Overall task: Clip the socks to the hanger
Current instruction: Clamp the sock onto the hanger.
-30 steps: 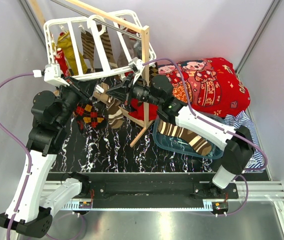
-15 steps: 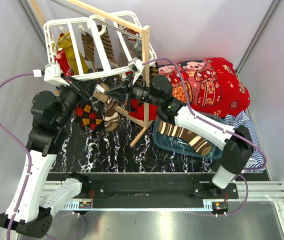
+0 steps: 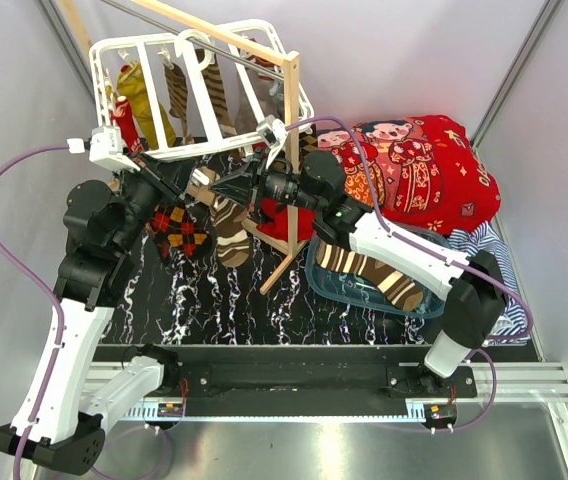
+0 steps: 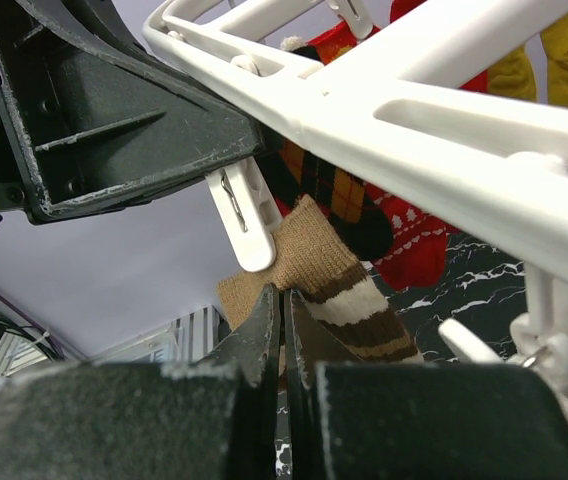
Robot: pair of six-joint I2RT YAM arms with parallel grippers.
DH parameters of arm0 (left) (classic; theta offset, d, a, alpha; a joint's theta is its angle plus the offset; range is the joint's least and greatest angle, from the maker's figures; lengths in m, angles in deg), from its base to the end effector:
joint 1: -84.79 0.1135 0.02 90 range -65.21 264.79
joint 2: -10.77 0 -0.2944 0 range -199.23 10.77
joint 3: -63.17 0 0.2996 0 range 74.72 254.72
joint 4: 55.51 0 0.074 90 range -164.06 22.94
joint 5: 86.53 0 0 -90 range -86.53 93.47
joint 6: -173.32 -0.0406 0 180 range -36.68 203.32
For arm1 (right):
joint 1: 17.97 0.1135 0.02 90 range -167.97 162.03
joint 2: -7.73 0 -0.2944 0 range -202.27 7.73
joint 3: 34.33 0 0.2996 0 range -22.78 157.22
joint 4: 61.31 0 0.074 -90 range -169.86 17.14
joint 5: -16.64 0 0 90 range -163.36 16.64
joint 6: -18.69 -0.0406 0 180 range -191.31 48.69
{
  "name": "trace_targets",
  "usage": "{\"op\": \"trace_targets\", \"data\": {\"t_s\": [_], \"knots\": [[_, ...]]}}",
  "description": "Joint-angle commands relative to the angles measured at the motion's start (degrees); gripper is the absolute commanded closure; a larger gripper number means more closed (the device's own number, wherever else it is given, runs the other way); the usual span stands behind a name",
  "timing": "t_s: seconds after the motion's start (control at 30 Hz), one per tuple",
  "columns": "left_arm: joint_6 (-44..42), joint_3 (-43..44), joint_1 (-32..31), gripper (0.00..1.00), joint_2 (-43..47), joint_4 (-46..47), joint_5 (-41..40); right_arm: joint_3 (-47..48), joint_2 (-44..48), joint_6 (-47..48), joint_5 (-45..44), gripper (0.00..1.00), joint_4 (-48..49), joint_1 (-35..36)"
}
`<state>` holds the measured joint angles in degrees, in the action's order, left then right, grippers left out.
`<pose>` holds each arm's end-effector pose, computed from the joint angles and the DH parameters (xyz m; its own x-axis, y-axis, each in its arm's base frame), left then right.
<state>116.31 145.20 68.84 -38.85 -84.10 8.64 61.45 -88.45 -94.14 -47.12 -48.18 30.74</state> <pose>0.1878 -0.0575 0.5060 -0.1424 -0.5233 -0.8402 0.3369 0.7725 -0.5382 0.2894 0.3567 0.4284 -0.2379 0.2565 -0.9368 -0.9399 0.1826 0.2887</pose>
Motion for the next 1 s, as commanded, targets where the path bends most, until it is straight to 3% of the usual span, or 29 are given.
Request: {"op": "trace_targets", "data": {"t_s": [0.0, 0.97], "knots": [[-2.0, 1.8, 0.1, 0.88, -0.1, 0.1, -1.1, -0.9, 3.0, -1.1, 0.6, 1.00, 3.3, 0.1], [-1.8, 2.2, 0.1, 0.88, -0.2, 0.0, -1.2, -0.7, 3.7, -2.0, 1.4, 1.00, 4.3, 0.1]]}}
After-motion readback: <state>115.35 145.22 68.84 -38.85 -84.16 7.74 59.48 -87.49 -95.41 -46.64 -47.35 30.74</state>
